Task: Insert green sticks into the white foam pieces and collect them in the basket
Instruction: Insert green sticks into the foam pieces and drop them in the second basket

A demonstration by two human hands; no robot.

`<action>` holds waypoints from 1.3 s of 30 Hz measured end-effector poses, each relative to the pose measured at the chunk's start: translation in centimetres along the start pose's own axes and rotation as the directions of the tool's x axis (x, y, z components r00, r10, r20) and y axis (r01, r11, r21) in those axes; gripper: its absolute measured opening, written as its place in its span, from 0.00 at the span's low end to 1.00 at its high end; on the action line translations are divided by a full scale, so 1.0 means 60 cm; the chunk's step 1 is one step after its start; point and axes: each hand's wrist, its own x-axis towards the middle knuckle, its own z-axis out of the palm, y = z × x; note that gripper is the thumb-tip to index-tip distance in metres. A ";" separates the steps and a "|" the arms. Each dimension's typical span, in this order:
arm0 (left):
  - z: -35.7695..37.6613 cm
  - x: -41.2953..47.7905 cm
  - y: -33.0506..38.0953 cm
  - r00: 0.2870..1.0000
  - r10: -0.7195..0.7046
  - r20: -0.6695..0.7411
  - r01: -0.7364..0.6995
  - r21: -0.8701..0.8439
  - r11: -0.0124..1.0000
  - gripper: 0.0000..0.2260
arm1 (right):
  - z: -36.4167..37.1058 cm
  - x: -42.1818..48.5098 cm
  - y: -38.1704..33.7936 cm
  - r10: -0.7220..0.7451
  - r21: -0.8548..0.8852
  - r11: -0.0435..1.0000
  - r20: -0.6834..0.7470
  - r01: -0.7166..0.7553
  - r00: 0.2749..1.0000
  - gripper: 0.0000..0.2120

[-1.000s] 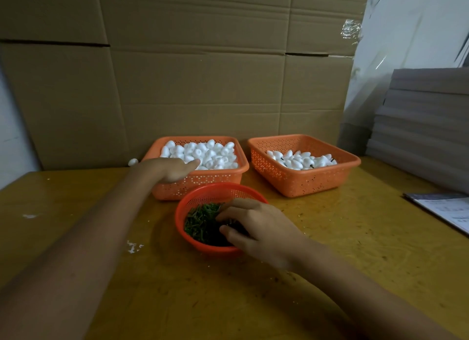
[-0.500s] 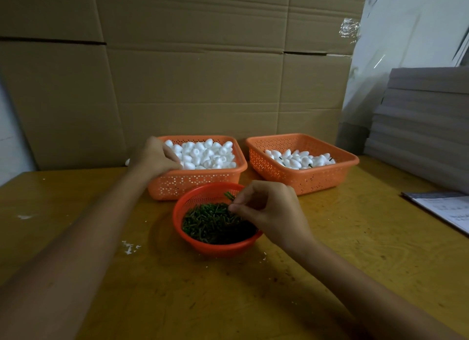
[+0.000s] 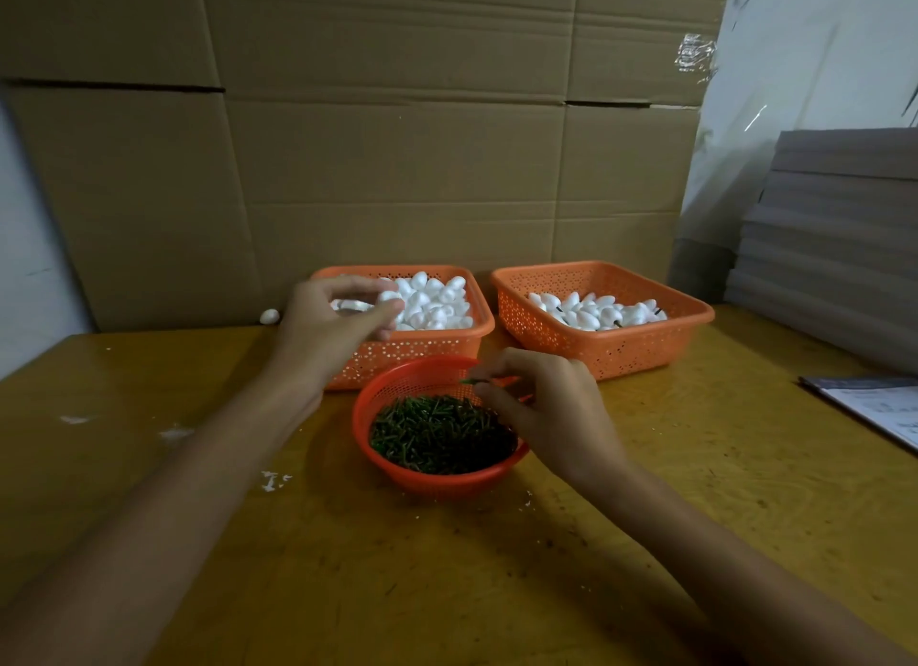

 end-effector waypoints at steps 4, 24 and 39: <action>0.005 -0.061 -0.005 0.995 -0.015 0.099 0.026 -0.107 0.994 0.11 | -0.001 0.000 -0.001 0.008 0.041 0.999 -0.014 -0.007 1.000 0.06; -0.016 -0.118 -0.020 0.980 -0.091 0.178 0.160 -0.426 0.891 0.25 | 0.012 -0.009 -0.008 -0.039 0.010 0.999 0.023 0.039 0.999 0.05; -0.019 -0.121 -0.023 0.944 0.102 0.313 -0.002 -0.304 0.953 0.23 | 0.011 -0.009 -0.004 -0.031 0.029 0.999 0.036 0.030 0.999 0.06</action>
